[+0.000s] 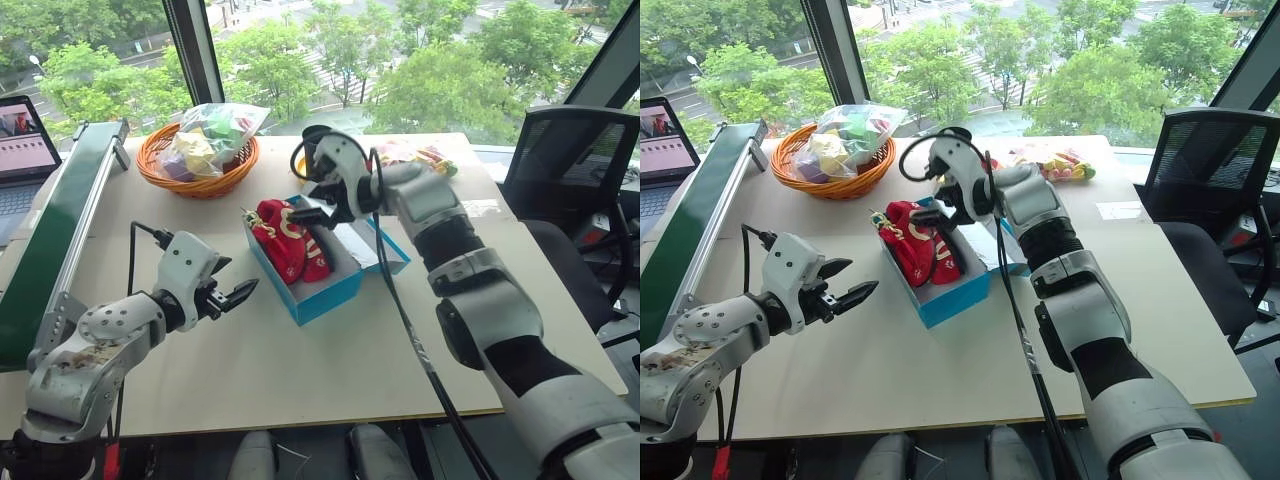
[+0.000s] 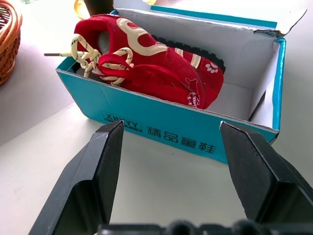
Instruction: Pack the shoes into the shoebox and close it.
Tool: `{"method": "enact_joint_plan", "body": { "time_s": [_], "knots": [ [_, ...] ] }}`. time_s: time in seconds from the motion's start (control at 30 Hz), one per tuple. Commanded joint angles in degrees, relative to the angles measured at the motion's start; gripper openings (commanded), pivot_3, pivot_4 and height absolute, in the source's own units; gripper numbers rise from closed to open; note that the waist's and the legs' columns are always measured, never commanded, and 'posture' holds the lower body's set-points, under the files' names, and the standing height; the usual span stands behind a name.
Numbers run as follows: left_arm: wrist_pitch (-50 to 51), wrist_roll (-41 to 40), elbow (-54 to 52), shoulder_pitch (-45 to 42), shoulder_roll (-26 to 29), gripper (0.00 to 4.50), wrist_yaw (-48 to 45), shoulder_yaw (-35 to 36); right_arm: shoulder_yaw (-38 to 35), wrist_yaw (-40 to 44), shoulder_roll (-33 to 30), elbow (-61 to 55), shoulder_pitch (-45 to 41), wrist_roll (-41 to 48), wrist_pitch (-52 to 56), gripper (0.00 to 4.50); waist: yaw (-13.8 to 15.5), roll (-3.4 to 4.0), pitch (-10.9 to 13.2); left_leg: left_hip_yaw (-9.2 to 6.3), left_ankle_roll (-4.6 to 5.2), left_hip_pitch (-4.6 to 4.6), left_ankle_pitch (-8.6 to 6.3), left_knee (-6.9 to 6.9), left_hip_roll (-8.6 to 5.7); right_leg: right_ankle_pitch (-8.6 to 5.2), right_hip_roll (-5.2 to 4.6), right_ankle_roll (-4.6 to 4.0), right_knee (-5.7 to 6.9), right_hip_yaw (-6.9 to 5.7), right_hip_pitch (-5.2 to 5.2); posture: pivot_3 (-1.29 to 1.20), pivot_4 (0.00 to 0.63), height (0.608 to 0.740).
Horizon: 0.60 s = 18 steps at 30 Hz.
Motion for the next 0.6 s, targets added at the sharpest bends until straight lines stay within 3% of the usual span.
{"method": "enact_joint_plan", "body": {
  "time_s": [0.03,0.07,0.2,0.43,0.47,0.6],
  "knots": [
    [-1.6,0.6,-0.6,-0.7,0.6,3.33,-0.8,0.2,-1.6,-2.4,0.8,-3.2,1.8,1.4,-2.0,4.45,0.0,-0.01,0.0,0.0,0.0,0.02,0.0,0.03,0.0,0.0,0.0,0.0,0.0,0.0,0.05,0.0,0.15,0.734],
    [-1.7,0.6,-0.6,-0.7,0.7,3.33,-1.0,0.3,-1.6,-3.2,1.0,-2.6,2.3,1.1,-3.6,3.94,0.1,-0.01,0.0,0.0,0.0,0.06,0.0,0.04,0.0,0.0,0.0,0.0,-0.01,0.0,0.1,0.0,0.15,0.734],
    [-2.2,0.2,-0.5,0.1,2.6,3.33,-3.3,2.2,-1.4,-6.6,3.1,3.1,2.3,0.0,-9.4,2.72,0.1,-0.02,0.0,0.01,0.0,0.13,0.0,0.04,-0.01,-0.01,0.0,0.01,-0.02,-0.01,0.16,0.0,0.15,0.734],
    [-2.2,-1.5,1.3,1.7,7.3,3.33,-7.3,11.8,-0.8,-10.6,6.1,18.1,0.2,-3.4,-22.3,0.28,-0.2,0.0,0.0,0.05,-0.01,0.14,0.01,-0.08,0.0,0.0,0.0,0.0,-0.06,0.03,0.08,0.0,0.15,0.734],
    [-2.1,-1.4,1.4,1.7,7.6,3.33,-7.2,12.2,-1.0,-11.3,6.5,20.1,-0.2,-3.7,-23.6,0.05,-0.2,-0.01,0.0,0.05,-0.01,0.14,0.01,-0.07,-0.01,0.0,0.0,0.0,-0.06,0.04,0.09,0.0,0.15,0.734],
    [-0.5,-2.3,-0.3,1.5,7.3,3.33,-6.1,12.8,-1.1,-15.6,8.5,27.7,-1.3,-5.6,-28.5,0.05,-0.2,-0.01,0.0,0.04,-0.02,0.15,0.01,-0.07,0.0,0.0,0.0,0.0,-0.07,0.03,0.11,0.0,0.15,0.734]
  ]
}}
